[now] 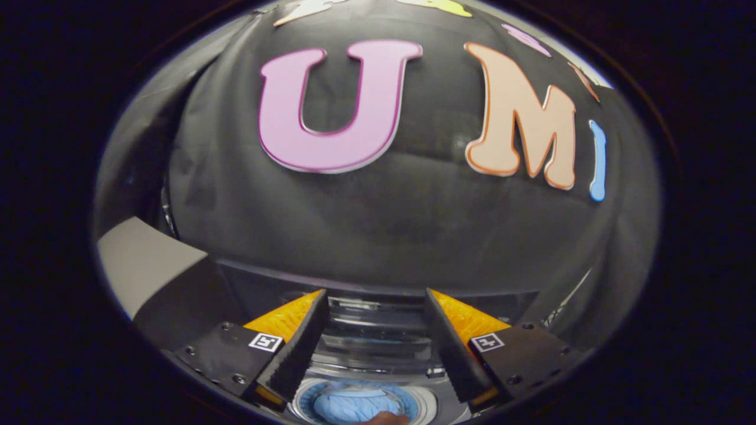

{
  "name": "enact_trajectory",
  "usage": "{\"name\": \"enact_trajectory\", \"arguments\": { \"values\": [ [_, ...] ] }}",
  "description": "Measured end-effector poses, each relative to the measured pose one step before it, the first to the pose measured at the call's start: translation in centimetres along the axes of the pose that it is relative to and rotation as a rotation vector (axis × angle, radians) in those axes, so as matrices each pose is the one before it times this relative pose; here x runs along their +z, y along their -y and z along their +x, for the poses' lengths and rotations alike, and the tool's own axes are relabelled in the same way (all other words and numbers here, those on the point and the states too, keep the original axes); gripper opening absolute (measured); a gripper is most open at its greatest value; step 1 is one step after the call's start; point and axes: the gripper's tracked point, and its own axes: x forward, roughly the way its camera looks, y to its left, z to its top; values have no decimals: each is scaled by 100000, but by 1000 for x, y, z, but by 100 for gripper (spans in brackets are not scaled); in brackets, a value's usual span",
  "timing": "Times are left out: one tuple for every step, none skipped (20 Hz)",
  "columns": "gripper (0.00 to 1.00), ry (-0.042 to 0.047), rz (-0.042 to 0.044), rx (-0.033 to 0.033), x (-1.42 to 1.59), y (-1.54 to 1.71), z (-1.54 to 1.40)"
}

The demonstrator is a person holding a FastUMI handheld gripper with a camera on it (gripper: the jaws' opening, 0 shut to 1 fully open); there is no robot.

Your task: Put the clothes into the washing machine and then close the washing machine lid.

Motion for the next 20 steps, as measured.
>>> {"name": "enact_trajectory", "arguments": {
  "values": [
    [99, 3243, 2761, -1704, 373, 245, 479],
    [99, 1874, 3170, 17, -183, 365, 584],
    [99, -1118, 4514, 912, -819, -78, -443],
    [98, 7048, 5129, 744, 683, 72, 425],
    [98, 1647, -750, 1023, -401, 12, -149],
    [98, 2445, -2020, 182, 150, 12, -500],
    [98, 1256, -404, -476, -81, 138, -102],
    [98, 998, 1229, -839, 79, -117, -253],
    [98, 10, 687, -931, -57, -19, 111],
    [98, -38, -116, -787, 23, 38, -165],
    [98, -147, -797, -612, -23, 22, -148],
    [98, 840, -289, -587, 143, 31, -61],
    [98, 655, 1199, -688, 56, -9, -191],
    [98, 529, -43, -426, -194, 27, -177],
    [98, 199, -220, -384, -88, 34, -326],
    [98, 294, -181, -169, 30, 17, -188],
    [98, 755, 644, -268, 97, 32, -216],
    [98, 840, 695, -456, -77, 83, -243],
    [98, 1223, -42, -586, 52, 92, -337],
    [98, 373, -44, -583, -157, 48, -305]
  ]
}}
